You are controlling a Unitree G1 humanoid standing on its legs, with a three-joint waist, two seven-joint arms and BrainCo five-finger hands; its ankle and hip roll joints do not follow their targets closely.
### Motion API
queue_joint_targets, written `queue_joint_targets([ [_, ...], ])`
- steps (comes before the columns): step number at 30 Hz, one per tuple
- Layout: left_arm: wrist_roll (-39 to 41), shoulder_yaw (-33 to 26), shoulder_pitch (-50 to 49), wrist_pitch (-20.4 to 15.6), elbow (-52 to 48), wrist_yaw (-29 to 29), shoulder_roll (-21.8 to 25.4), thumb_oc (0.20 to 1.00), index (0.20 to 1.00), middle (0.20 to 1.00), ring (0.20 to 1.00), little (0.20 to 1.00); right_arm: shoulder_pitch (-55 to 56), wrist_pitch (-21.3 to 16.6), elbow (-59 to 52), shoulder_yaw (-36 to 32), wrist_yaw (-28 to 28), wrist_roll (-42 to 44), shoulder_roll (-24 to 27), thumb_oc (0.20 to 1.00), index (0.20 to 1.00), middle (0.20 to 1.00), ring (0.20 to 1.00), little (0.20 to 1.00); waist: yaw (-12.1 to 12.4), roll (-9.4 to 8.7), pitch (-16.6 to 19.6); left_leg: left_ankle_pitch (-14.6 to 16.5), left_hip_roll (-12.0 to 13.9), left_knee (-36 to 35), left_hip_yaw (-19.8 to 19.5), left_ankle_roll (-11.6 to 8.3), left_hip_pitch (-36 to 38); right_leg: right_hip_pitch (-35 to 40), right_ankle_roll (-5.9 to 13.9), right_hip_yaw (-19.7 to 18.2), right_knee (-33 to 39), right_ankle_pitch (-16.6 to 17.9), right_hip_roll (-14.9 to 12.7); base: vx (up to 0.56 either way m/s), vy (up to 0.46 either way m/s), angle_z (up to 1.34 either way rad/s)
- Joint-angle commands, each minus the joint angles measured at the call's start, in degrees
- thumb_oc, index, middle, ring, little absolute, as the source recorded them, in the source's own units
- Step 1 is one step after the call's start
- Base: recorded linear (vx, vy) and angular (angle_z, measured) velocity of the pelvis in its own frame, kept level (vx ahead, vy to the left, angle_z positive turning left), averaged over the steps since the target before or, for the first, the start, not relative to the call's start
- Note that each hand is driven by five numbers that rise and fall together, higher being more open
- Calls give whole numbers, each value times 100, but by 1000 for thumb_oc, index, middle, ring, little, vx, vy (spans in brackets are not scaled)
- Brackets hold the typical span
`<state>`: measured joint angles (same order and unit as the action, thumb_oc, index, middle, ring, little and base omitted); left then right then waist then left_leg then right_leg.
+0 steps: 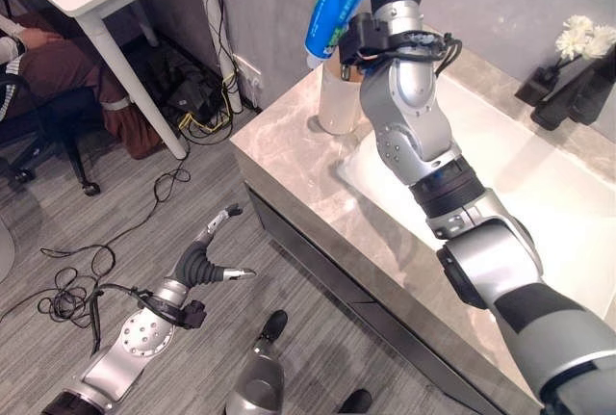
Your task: Put brush and paste in cup on sink, flatten towel.
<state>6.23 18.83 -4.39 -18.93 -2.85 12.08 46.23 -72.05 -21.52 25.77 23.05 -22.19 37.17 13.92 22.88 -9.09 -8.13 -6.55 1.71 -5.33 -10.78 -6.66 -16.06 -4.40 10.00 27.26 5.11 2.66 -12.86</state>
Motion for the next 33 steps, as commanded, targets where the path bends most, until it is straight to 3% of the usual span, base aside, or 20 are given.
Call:
queue_joint_targets([
  [1, 28, -18, 10, -357, -101, -6, 307, 1000, 1000, 1000, 1000, 1000, -935, -322, -175, 149, -50, -365, 433, 200, 200, 200, 200, 200, 125, -210, 24, 303, -315, 33, -104, 333, 212, 233, 289, -456, -11, 614, -437, 0, 0, 0],
  [20, 150, -338, -157, -399, -656, -55, 352, 1000, 1000, 1000, 1000, 1000, -1199, -447, -342, 19, -345, -768, 863, 200, 200, 200, 200, 200, 67, -267, 37, 335, -339, 33, -63, 355, 168, 132, 304, -579, -11, 649, -450, 0, 0, 0],
  [33, 106, -411, -225, -374, -862, -98, 327, 1000, 1000, 1000, 1000, 1000, -841, -232, -67, 198, -226, -1028, 994, 200, 200, 200, 200, 200, 43, -241, -26, 337, -341, 33, -38, 377, 163, 117, 310, -620, -11, 703, -462, 0, 0, -1],
])
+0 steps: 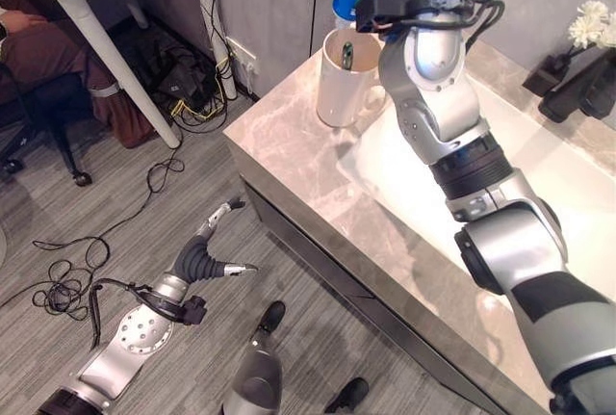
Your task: Put brush and paste in cup on sink, flatten towel.
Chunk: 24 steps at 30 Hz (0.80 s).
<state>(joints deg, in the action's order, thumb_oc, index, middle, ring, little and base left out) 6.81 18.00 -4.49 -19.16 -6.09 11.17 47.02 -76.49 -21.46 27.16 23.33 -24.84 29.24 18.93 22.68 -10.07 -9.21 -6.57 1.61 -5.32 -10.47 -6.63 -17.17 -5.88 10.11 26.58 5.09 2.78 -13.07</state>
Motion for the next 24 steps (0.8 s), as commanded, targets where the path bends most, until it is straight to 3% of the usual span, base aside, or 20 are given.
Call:
queue_joint_targets([
  [1, 53, -342, -221, -355, -549, -10, 252, 1000, 1000, 1000, 1000, 1000, -397, -227, -185, 182, 53, -233, 488, 200, 200, 200, 200, 200, 60, -145, 84, 340, -330, 32, -66, 375, 275, 261, 300, -563, -9, 698, -440, 0, 0, 0],
  [24, 59, -517, -278, -291, -701, -30, 198, 1000, 1000, 1000, 1000, 1000, -77, -215, -462, 165, 269, -91, 388, 200, 200, 200, 200, 200, -60, -162, 75, 333, -338, 32, 78, 399, 257, 137, 305, -734, -9, 775, -434, -4, 1, -2],
])
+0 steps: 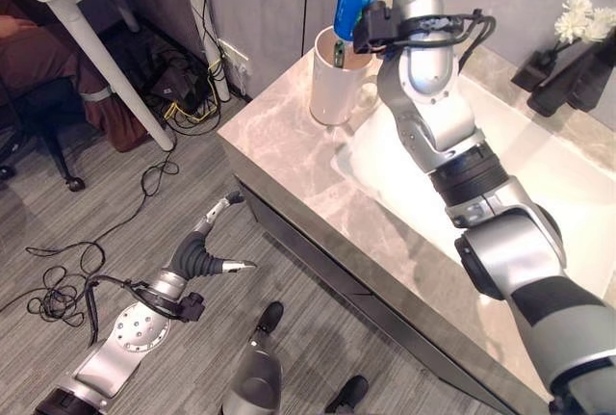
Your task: Put brush and paste in cup on sink, flatten towel.
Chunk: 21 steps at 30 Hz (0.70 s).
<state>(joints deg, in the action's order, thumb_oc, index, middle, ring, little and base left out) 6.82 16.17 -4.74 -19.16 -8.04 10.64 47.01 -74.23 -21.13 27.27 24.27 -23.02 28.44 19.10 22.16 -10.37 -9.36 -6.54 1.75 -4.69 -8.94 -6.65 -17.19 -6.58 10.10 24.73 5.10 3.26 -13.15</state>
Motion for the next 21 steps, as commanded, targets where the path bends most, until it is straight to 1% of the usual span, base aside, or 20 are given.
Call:
queue_joint_targets([
  [1, 46, -331, -248, -289, -492, 26, 193, 1000, 1000, 1000, 1000, 1000, -297, -246, -470, 71, 97, 5, 357, 200, 200, 200, 200, 200, -13, -131, 94, 326, -349, -31, -70, 399, 258, 209, 306, -549, -10, 728, -426, -12, -8, -6],
  [7, -9, -238, -215, -295, -291, 44, 175, 1000, 1000, 1000, 1000, 1000, -282, -220, -349, 98, 106, -19, 307, 200, 200, 200, 200, 200, 0, -148, 82, 318, -342, -31, -88, 392, 244, 196, 309, -526, -10, 715, -415, -2, -1, -1],
  [8, -19, -203, -229, -300, -190, 47, 170, 1000, 1000, 1000, 1000, 1000, -276, -208, -297, 114, 94, -26, 294, 200, 200, 200, 200, 200, 15, -151, 75, 363, -328, -31, -94, 384, 265, 213, 309, -533, -10, 693, -394, 0, 0, 0],
  [9, -37, -140, -204, -297, -40, 64, 156, 1000, 1000, 1000, 1000, 1000, -276, -210, -258, 116, 77, -22, 275, 200, 200, 200, 200, 200, 16, -164, 67, 318, -349, -31, -113, 394, 218, 182, 319, -524, -10, 741, -418, 0, 0, 0],
  [21, -82, 125, -40, -276, 550, 147, 67, 1000, 1000, 1000, 1000, 1000, -243, -173, -103, 154, 26, -62, 118, 200, 200, 200, 200, 200, 2, -224, 27, 321, -356, -31, -103, 409, 203, 151, 314, -570, -10, 775, -407, 0, 0, 0],
])
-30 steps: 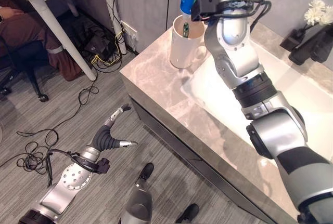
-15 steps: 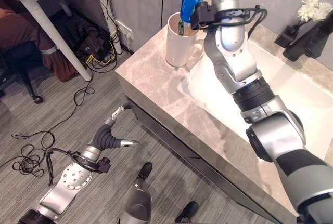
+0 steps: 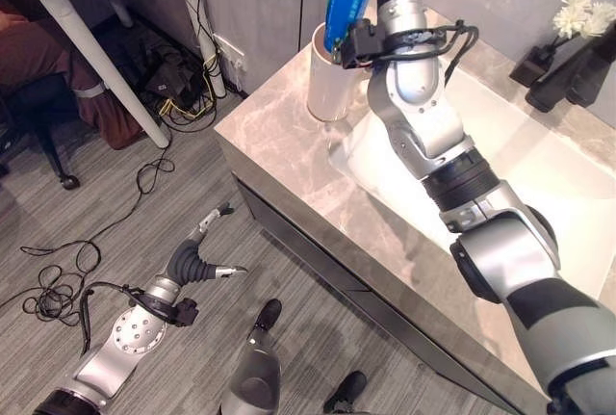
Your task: Put brush and paste in cup on sink, flatten towel.
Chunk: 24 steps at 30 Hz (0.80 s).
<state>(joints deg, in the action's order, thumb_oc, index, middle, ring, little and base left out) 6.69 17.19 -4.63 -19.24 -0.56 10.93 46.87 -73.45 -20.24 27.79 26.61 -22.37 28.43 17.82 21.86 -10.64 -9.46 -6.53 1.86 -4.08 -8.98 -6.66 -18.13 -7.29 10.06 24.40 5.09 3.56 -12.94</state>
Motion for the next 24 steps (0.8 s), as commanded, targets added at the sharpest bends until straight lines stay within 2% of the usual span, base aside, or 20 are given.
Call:
queue_joint_targets([
  [1, -85, 49, -42, -260, -140, 127, 65, 1000, 1000, 1000, 1000, 1000, -316, -259, -116, -83, -46, -58, 228, 200, 200, 200, 200, 200, 25, -208, 42, 328, -368, -92, -90, 412, 299, 225, 316, -541, -9, 745, -426, 0, 0, 0],
  [9, -120, 160, 32, -253, 139, 168, -40, 1000, 1000, 1000, 1000, 1000, -310, -260, 43, -108, -85, -80, 136, 200, 200, 200, 200, 200, 30, -221, 37, 328, -366, -92, -92, 416, 295, 215, 311, -552, -9, 745, -417, 0, 0, 0],
  [11, -126, 180, 35, -257, 221, 179, -63, 1000, 1000, 1000, 1000, 1000, -319, -247, 92, -98, -74, -65, 135, 520, 520, 520, 520, 520, 33, -228, 38, 334, -366, -92, -100, 416, 297, 218, 312, -547, -9, 736, -412, 0, 0, 0],
  [12, -118, 169, 39, -259, 185, 172, -55, 1000, 1000, 1000, 1000, 1000, -326, -244, 120, -94, -71, -60, 140, 928, 928, 928, 928, 928, 37, -229, 40, 335, -366, -92, -98, 417, 298, 218, 312, -545, -9, 738, -412, 0, 0, 0],
  [13, -100, 154, 34, -253, 144, 169, -49, 1000, 1000, 1000, 1000, 1000, -331, -239, 148, -99, -90, -72, 144, 1000, 1000, 1000, 1000, 1000, 32, -227, 40, 335, -365, -92, -94, 416, 297, 217, 312, -549, -9, 737, -413, 0, 0, 0],
  [24, -137, 158, 43, -259, 111, 205, -43, 1000, 1000, 1000, 1000, 1000, -370, -254, 105, -143, -219, -219, 93, 1000, 1000, 1000, 1000, 1000, 15, -252, 36, 346, -356, -92, -65, 421, 310, 188, 316, -585, -9, 764, -401, 0, 0, 0],
])
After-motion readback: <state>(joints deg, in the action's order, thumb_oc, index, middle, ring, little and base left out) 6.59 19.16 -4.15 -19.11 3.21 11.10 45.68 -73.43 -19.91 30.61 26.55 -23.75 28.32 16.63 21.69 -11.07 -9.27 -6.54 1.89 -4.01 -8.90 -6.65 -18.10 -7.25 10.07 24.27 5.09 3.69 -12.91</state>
